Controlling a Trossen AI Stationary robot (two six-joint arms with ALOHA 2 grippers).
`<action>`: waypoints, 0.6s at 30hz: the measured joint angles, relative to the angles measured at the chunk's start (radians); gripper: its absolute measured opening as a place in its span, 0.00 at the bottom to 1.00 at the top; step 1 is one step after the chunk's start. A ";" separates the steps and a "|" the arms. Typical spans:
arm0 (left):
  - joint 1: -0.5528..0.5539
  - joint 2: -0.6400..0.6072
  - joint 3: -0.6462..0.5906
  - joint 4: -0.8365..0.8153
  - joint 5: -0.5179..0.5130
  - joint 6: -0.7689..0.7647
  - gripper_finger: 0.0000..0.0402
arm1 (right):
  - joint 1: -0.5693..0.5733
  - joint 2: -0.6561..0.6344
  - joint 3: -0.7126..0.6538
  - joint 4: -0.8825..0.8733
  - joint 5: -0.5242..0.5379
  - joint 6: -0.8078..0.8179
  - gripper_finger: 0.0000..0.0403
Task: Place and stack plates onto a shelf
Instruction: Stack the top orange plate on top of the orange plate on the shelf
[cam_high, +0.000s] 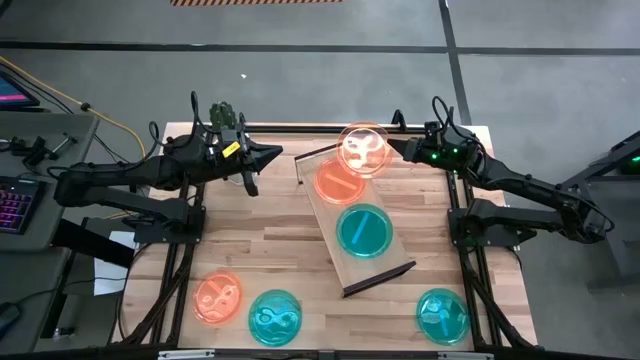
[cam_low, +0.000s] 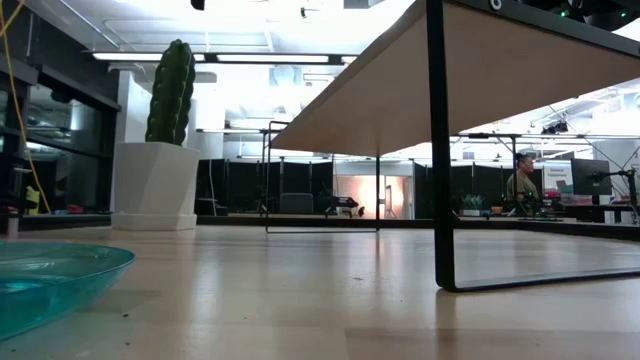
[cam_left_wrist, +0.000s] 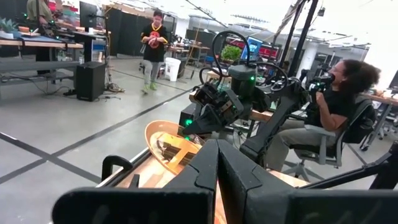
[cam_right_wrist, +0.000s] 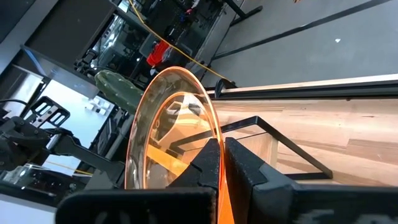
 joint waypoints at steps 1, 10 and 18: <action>0.000 -0.003 0.000 -0.001 0.000 0.000 0.00 | 0.000 0.000 0.000 0.000 0.000 0.000 0.00; 0.000 -0.026 0.000 -0.002 0.000 0.008 0.00 | 0.000 0.000 0.000 0.000 0.000 0.000 0.00; 0.000 -0.033 0.000 0.000 0.000 0.007 0.00 | 0.000 0.000 0.000 0.000 0.000 0.007 0.00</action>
